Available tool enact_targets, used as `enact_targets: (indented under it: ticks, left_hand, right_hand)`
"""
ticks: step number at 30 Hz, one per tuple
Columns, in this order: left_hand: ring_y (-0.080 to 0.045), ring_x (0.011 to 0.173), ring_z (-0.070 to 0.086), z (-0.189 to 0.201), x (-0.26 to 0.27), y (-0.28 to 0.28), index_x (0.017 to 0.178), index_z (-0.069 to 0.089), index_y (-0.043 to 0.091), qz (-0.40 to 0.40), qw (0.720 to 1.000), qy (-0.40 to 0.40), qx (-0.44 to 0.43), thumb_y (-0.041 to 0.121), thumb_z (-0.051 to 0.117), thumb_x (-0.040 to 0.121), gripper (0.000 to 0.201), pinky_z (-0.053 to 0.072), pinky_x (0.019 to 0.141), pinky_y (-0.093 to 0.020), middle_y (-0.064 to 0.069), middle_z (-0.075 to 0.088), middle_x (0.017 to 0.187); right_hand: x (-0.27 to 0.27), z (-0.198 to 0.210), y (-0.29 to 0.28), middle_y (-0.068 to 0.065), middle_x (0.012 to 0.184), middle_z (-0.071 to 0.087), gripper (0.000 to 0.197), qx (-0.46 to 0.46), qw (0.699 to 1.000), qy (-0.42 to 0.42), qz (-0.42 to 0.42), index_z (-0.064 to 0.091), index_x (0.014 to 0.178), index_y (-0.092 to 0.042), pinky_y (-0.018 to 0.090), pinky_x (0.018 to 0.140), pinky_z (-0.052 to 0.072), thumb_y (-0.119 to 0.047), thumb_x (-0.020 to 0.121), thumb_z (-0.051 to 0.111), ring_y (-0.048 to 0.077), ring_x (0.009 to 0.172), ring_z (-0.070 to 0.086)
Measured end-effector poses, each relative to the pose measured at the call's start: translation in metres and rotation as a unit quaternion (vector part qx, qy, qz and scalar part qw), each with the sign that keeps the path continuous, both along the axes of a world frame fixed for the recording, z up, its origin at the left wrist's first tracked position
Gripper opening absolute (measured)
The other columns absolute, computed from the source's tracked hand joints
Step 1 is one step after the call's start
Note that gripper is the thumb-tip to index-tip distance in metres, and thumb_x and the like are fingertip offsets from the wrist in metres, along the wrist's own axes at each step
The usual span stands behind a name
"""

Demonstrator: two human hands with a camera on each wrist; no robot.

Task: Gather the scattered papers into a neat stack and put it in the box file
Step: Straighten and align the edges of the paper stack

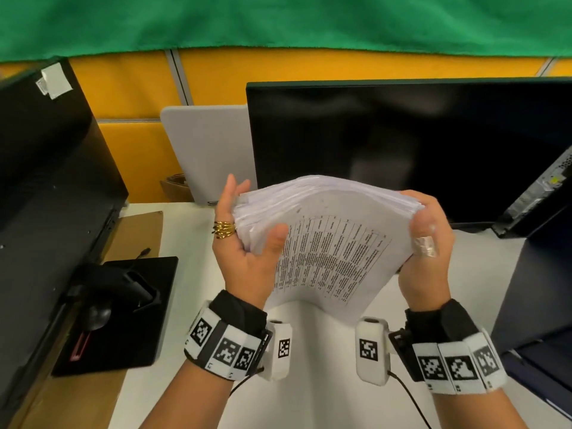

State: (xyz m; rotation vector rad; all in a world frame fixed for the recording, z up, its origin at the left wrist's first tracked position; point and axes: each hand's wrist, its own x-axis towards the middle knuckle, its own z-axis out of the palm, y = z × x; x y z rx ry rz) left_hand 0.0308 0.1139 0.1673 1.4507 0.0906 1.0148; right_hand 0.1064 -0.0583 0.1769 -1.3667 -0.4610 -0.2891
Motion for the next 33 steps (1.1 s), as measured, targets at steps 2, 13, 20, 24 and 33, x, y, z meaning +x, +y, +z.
enact_targets:
  ticks: [2,13,20,24,33]
  left_hand:
    - [-0.01,0.12,0.051,0.0,0.0,0.003,0.133,0.02,0.051,0.008,0.998,0.034,0.053,0.047,0.077,0.063,0.09,0.054,0.089,-0.032,0.015,0.046,0.13]
    - [0.015,0.085,0.063,-0.002,0.005,0.043,0.099,0.058,0.035,-0.11,0.97,0.211,0.041,0.014,0.076,0.063,0.046,0.05,0.064,-0.005,0.028,0.068,0.086]
    - [0.016,0.088,0.061,-0.01,0.008,0.044,0.102,0.056,0.039,-0.129,0.955,0.256,0.081,0.014,0.074,0.072,0.043,0.049,0.065,-0.004,0.03,0.064,0.093]
    - [0.018,0.087,0.06,-0.013,0.011,0.039,0.104,0.056,0.036,-0.117,0.954,0.265,0.08,0.017,0.073,0.074,0.04,0.05,0.067,-0.006,0.022,0.061,0.099]
    - [-0.007,0.088,0.06,-0.004,0.011,0.032,0.108,0.055,0.015,-0.108,0.95,0.282,0.085,0.003,0.064,0.081,0.031,0.041,0.068,0.001,-0.009,0.061,0.103]
  right_hand:
    - [-0.002,0.005,0.003,0.004,0.083,0.06,0.064,0.013,0.999,0.001,-0.043,0.054,0.088,-0.015,0.023,0.066,0.052,-0.077,0.07,0.05,0.017,0.079,0.061]
    - [0.01,0.001,0.004,-0.019,0.073,0.062,0.022,-0.046,0.995,0.03,-0.081,0.058,0.084,-0.015,0.011,0.058,0.045,-0.008,0.094,0.039,-0.001,0.071,0.059]
    - [0.008,0.011,-0.004,-0.008,0.08,0.058,0.021,-0.045,0.991,0.064,-0.108,0.059,0.086,-0.021,0.015,0.062,0.047,-0.03,0.082,0.041,0.001,0.074,0.057]
    - [-0.008,0.031,0.009,0.004,0.105,0.06,0.027,-0.23,0.921,-0.143,-0.282,0.062,0.106,-0.009,0.023,0.084,0.04,-0.014,0.084,0.046,0.014,0.098,0.052]
    - [-0.042,0.03,0.063,0.004,0.137,0.05,0.06,-0.545,0.788,-0.278,-0.068,0.043,0.135,-0.021,0.049,0.115,0.015,-0.058,0.088,0.039,0.024,0.134,0.037]
